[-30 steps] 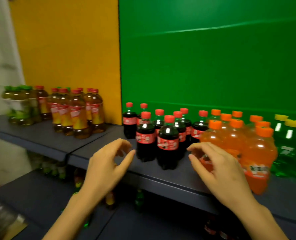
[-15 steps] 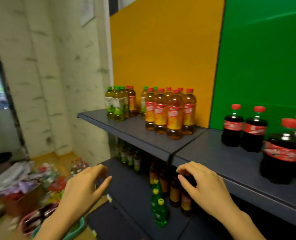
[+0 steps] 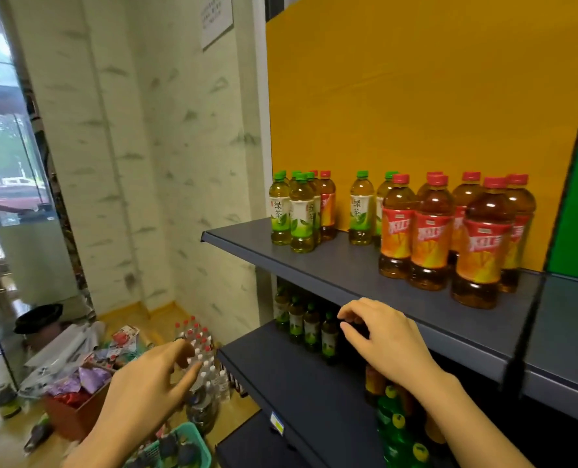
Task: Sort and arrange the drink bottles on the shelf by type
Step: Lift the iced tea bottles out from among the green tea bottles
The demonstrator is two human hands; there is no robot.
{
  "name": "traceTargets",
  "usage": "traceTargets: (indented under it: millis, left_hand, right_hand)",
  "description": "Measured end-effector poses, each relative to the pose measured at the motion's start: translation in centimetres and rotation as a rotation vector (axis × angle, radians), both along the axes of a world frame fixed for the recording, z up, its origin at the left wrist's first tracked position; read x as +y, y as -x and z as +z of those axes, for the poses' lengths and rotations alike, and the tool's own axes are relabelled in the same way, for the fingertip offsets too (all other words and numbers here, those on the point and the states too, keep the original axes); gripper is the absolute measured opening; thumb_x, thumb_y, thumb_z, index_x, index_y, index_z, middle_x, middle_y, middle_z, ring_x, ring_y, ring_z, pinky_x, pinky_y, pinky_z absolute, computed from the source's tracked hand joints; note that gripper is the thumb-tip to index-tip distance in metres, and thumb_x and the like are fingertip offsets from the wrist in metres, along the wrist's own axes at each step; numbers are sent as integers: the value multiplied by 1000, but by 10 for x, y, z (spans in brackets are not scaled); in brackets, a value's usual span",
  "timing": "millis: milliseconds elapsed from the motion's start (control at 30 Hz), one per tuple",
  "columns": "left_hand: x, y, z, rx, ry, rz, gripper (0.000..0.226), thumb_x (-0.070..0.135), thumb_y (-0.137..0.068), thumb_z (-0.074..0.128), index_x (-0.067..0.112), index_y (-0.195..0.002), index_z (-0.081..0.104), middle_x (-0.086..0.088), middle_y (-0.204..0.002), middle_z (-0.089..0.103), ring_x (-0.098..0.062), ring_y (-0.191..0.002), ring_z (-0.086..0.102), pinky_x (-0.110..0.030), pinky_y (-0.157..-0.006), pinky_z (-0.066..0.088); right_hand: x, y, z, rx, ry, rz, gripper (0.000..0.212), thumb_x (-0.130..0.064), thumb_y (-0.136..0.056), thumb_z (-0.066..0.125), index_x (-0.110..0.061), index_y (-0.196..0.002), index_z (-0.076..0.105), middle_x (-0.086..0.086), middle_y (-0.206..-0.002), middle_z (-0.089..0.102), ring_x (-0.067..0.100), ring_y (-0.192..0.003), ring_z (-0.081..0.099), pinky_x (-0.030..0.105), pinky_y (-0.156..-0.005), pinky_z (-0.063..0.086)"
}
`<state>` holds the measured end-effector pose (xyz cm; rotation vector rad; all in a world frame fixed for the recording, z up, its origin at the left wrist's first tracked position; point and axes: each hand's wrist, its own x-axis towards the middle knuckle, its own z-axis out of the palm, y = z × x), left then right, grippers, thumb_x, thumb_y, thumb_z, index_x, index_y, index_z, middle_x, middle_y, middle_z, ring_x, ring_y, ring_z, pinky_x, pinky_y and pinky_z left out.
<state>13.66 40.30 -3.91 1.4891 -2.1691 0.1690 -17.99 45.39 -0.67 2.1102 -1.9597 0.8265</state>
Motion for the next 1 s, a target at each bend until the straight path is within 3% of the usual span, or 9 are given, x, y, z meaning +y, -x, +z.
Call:
traceTargets:
  millis: [433,533,633,733,900,1000]
  left_hand:
    - [-210,9,23,99,50,-61,15,47,-85,54,33,-89,58,18,-73,60,-1,-69,57,-25,-60,52]
    - [-252,25,31,141,93,-117,16,44,-85,56,30,-94,59,18,-75,59,-2,-69,57,-21,-58,47]
    - [-289,41,36,190,126,-185,22,47,-85,55,28,-94,60,17,-77,59,-5,-70,58,-18,-56,43]
    - [-324,56,40,219,135,-275,39,61,-77,37,31,-91,58,18,-79,61,-3,-74,59,-25,-59,49]
    - [-384,80,53,322,132,-421,19,45,-84,58,28,-95,59,17,-80,61,-3,-76,60,-26,-64,50]
    - [-422,94,67,397,125,-554,26,49,-80,51,30,-95,59,18,-80,62,-2,-77,61,-32,-69,54]
  right_hand:
    - [-205,-13,25,-75,75,-109,23,-40,-91,47,-33,-113,53,-15,-112,56,9,-108,52,25,-74,40]
    - [-243,-10,32,-79,95,-163,25,-41,-90,48,-32,-113,52,-14,-110,56,11,-106,53,27,-73,40]
    - [-267,-7,37,-103,123,-214,26,-40,-90,49,-31,-114,51,-14,-107,56,11,-104,53,28,-73,41]
    - [-284,-2,42,-116,152,-257,24,-40,-89,51,-32,-111,52,-16,-102,56,10,-100,55,31,-74,46]
    - [-304,6,55,-91,213,-354,21,-37,-88,53,-32,-108,53,-15,-100,57,10,-95,57,33,-74,50]
    - [-316,12,65,-83,243,-423,20,-35,-89,52,-31,-108,54,-13,-98,58,11,-93,57,35,-75,51]
